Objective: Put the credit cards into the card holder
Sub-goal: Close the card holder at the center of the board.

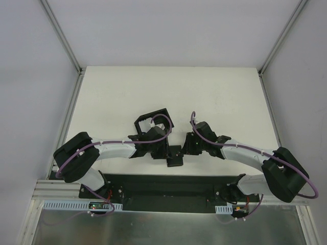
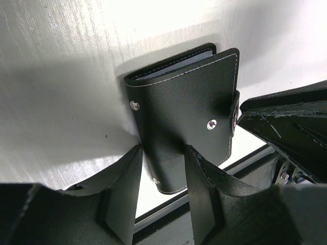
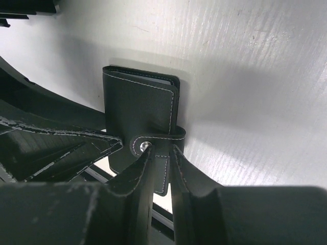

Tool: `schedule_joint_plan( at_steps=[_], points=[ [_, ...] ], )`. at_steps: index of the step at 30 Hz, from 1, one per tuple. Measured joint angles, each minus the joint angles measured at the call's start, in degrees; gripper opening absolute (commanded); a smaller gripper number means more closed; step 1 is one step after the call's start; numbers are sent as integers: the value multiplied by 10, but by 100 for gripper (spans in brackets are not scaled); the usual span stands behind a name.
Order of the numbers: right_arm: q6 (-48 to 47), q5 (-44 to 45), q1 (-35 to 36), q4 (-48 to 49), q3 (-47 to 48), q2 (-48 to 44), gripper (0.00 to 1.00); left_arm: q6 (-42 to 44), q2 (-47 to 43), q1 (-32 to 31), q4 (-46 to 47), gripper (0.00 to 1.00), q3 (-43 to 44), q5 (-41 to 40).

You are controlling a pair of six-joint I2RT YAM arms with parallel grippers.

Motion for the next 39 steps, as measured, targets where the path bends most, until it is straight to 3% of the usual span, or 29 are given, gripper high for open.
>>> schedule_joint_plan(
  at_steps=[14, 39],
  points=[
    [1, -18, 0, 31, 0, 7, 23, -1, 0, 0, 2, 42, 0, 0],
    [-27, -27, 18, 11, 39, 58, 18, -1, -1, 0, -2, 38, 0, -1]
  ],
)
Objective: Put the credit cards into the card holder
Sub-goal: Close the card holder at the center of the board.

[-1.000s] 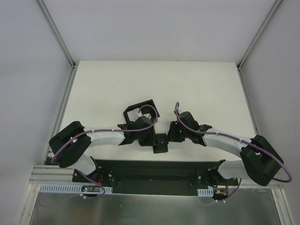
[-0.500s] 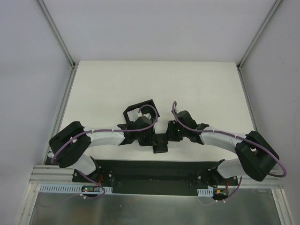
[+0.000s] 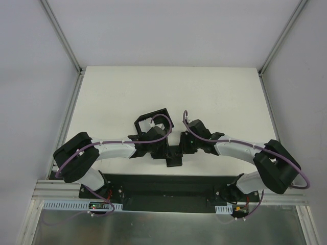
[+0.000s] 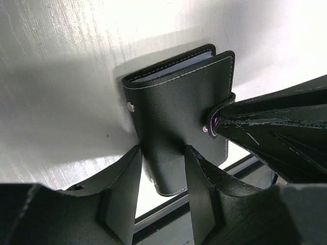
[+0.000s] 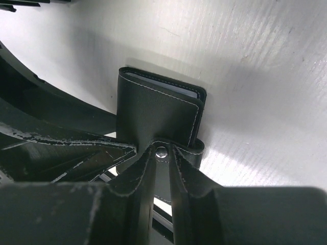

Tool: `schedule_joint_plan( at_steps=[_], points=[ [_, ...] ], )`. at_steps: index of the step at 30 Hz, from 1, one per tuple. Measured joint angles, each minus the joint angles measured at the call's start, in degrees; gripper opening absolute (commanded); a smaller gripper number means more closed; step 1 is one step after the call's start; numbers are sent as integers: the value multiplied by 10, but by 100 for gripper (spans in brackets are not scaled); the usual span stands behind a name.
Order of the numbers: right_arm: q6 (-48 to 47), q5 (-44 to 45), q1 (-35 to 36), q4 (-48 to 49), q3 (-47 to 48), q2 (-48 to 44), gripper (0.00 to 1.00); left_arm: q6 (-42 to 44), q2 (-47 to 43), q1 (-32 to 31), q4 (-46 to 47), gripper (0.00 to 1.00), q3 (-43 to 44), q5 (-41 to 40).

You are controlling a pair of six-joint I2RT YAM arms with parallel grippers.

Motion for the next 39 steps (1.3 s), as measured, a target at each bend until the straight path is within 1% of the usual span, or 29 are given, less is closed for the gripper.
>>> schedule_joint_plan(
  at_steps=[7, 14, 20, 31, 39],
  points=[
    [-23, 3, 10, -33, 30, 18, 17, 0, 0, 0, -1, 37, 0, 0],
    [-35, 10, 29, -48, 37, 20, 17, 0, 0, 0, -3, 37, 0, -1],
    [-35, 24, 36, -61, 46, 24, 11, 0, 0, 0, -3, 36, 0, -1],
    [-35, 98, 77, -101, 78, 39, 9, -2, -1, 0, -4, 36, 0, -5],
    [-18, 162, 116, -108, 85, 43, 7, -3, -3, 0, -6, 36, 0, -14]
  ],
)
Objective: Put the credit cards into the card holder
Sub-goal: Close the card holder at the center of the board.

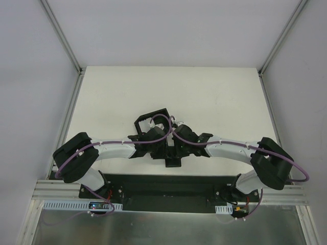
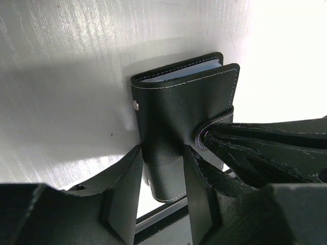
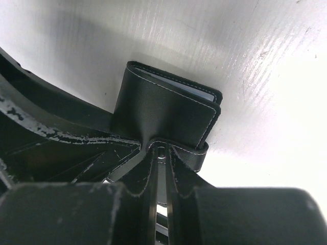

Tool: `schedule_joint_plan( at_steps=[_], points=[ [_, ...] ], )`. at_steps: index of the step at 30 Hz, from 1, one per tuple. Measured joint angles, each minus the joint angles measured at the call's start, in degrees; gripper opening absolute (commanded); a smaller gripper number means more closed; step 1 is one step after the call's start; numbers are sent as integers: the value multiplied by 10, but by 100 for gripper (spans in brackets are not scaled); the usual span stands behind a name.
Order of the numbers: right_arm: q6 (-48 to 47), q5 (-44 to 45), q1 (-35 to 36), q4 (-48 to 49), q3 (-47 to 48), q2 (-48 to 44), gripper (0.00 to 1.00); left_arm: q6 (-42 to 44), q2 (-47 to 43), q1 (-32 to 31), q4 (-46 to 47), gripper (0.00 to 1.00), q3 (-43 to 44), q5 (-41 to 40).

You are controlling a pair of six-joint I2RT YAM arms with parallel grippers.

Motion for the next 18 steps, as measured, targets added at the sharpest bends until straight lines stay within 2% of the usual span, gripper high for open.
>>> schedule_joint_plan(
  at_steps=[18],
  points=[
    [42, 33, 10, -2, -4, 1, 8, -4, -6, 0, 1, 36, -6, -3]
  ],
)
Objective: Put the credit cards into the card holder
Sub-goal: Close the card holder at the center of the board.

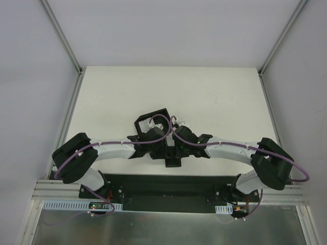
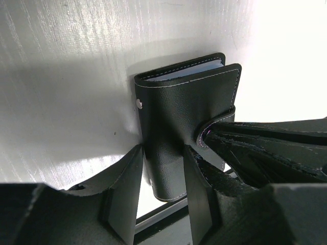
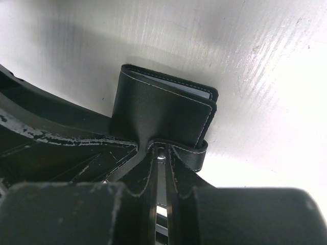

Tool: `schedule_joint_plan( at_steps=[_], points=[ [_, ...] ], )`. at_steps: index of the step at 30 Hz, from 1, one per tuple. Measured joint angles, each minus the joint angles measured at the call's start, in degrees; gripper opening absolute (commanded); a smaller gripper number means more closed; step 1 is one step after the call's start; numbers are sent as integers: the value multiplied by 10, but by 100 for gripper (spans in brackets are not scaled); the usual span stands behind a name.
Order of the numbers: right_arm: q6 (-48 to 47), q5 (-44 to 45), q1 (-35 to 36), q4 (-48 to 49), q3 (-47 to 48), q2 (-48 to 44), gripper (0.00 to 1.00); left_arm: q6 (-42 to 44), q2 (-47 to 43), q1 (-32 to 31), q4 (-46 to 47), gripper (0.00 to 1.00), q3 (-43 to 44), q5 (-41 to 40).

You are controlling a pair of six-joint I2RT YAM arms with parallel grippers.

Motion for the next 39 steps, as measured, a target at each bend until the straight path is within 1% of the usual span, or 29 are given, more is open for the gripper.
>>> schedule_joint_plan(
  at_steps=[15, 20, 22, 23, 25, 29, 33, 37, 39],
  points=[
    [10, -5, -4, 7, -4, -1, 9, 0, -13, 0, 0, 37, -10, -13],
    [13, -15, -10, 13, -9, -9, 17, -1, -13, 0, 0, 37, -10, -14],
    [13, -20, -12, 17, -11, -10, 18, -1, -13, 0, 0, 37, -10, -14],
    [12, -21, -13, 17, -11, -10, 18, -1, -13, 0, 0, 37, -10, -14],
    [13, -25, -16, 18, -11, -8, 15, 0, -13, 0, 0, 38, -10, -14],
    [19, -40, -25, 17, -1, 10, 14, 0, -13, 0, -1, 38, -10, -13],
    [23, -52, -29, 32, -3, 14, 17, 0, -16, 0, -4, 40, -10, -14],
    [17, -54, -29, 37, -4, 8, 21, 5, -38, 0, -25, 45, -10, -28],
    [11, -55, -29, 38, -4, 7, 27, 7, -58, 0, -38, 48, -10, -39]
  ],
)
